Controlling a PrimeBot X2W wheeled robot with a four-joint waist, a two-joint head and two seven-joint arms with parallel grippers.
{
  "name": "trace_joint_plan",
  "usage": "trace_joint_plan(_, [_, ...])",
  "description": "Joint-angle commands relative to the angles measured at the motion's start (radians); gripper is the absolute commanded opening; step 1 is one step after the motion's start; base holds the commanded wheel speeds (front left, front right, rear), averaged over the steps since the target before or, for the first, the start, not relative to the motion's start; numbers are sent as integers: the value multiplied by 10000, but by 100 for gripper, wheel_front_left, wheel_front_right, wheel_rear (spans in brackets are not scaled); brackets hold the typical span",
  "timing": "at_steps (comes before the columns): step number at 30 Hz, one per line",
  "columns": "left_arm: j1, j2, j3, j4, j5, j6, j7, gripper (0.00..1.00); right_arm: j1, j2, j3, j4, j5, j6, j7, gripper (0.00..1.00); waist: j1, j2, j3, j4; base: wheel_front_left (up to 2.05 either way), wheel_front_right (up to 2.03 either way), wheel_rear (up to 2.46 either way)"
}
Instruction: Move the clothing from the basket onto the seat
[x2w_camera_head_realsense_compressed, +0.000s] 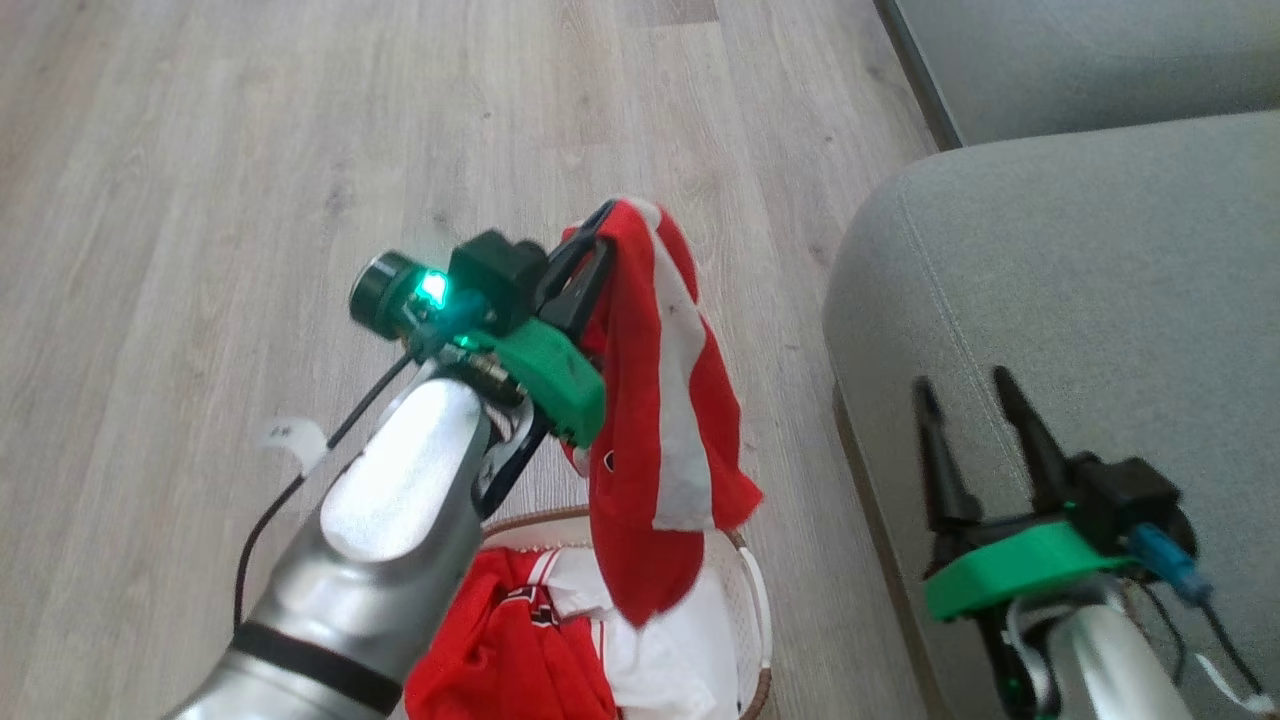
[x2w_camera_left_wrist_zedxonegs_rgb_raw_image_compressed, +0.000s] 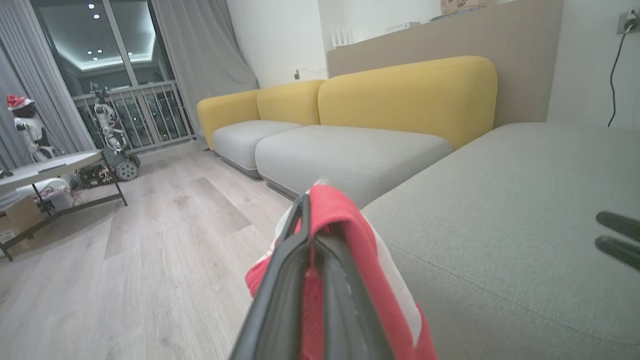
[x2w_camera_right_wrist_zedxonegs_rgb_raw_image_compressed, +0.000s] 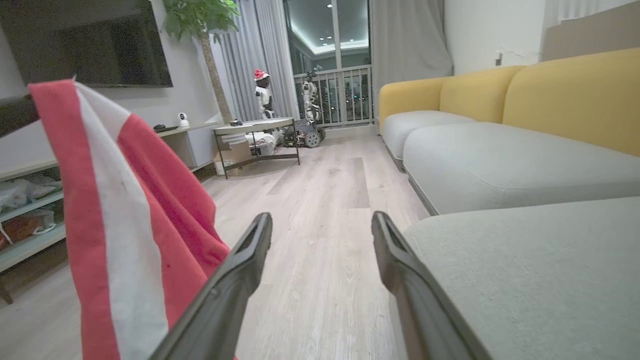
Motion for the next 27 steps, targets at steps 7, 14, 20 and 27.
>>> trace_joint_plan(7, [-1407, 118, -295, -685, -596, 362, 91, 0, -1094, -66, 1635, -259, 130, 73, -65, 100, 1, -1, -197, 185, 0, 0, 0])
trace_joint_plan(14, [-1787, 117, -863, -1034, -1130, 680, -126, 0, -1940, -66, 2560, 296, -115, 73, -65, 100, 1, -1, -232, 308, 0, 0, 0])
trace_joint_plan(20, [-1913, 117, -1301, -1194, -1491, 870, -263, 0, -3183, -66, 2888, 1740, -437, 73, -65, 100, 1, -1, -247, 428, 0, 0, 0])
trace_joint_plan(27, [-2062, 117, -1779, -1164, -1857, 1034, -389, 0, -4177, -66, 4208, 3643, 241, 73, -65, 100, 1, -1, -286, 628, 0, 0, 0])
